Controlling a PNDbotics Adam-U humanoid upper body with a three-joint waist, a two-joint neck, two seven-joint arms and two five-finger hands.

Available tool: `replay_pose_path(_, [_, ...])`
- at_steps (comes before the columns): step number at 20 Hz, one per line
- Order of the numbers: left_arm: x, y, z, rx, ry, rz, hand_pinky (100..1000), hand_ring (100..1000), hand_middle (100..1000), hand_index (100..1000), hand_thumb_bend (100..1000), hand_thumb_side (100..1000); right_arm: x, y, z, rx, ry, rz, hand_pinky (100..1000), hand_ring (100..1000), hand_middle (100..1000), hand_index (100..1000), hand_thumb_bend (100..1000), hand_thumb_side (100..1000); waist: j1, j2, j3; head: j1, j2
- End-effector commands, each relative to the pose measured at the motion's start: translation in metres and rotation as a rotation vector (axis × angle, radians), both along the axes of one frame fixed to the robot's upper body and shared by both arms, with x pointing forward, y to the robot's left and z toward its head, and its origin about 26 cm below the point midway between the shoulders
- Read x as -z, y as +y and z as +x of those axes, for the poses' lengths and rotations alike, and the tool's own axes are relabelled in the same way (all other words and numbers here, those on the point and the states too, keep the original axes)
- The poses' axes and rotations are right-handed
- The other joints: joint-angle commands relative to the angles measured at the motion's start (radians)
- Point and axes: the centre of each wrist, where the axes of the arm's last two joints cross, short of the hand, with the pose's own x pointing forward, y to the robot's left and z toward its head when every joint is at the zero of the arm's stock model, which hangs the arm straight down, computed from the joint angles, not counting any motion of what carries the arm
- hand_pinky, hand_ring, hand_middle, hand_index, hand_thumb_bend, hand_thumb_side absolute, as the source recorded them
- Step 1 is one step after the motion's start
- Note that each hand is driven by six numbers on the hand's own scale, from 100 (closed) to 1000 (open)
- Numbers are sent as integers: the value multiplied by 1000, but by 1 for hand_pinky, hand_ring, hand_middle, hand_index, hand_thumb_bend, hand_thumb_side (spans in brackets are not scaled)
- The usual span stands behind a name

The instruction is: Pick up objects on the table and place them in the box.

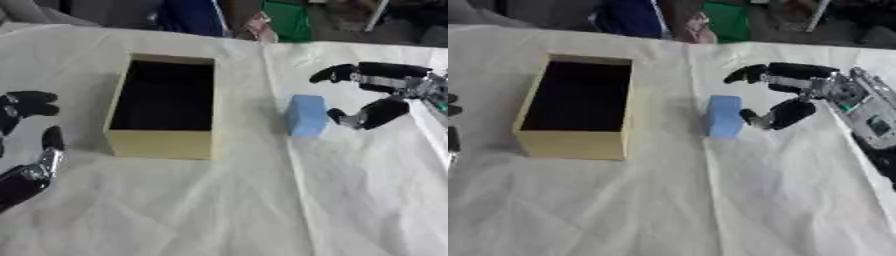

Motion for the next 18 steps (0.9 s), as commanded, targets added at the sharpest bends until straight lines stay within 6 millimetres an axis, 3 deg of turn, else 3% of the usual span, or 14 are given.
replay_pose_path(1, [-6, 2, -1, 3, -15, 18, 843, 740, 739, 708, 100, 266, -8, -7, 2, 33, -42, -47, 935, 1000, 983, 1000, 100, 328, 3, -22, 0, -4, -13])
replay_pose_path(18, [-4, 1, -1, 6, -11, 19, 843, 742, 741, 714, 100, 265, 6, -17, 21, 124, -103, -100, 932, 1000, 986, 1000, 100, 311, 7, -23, -2, -9, -14])
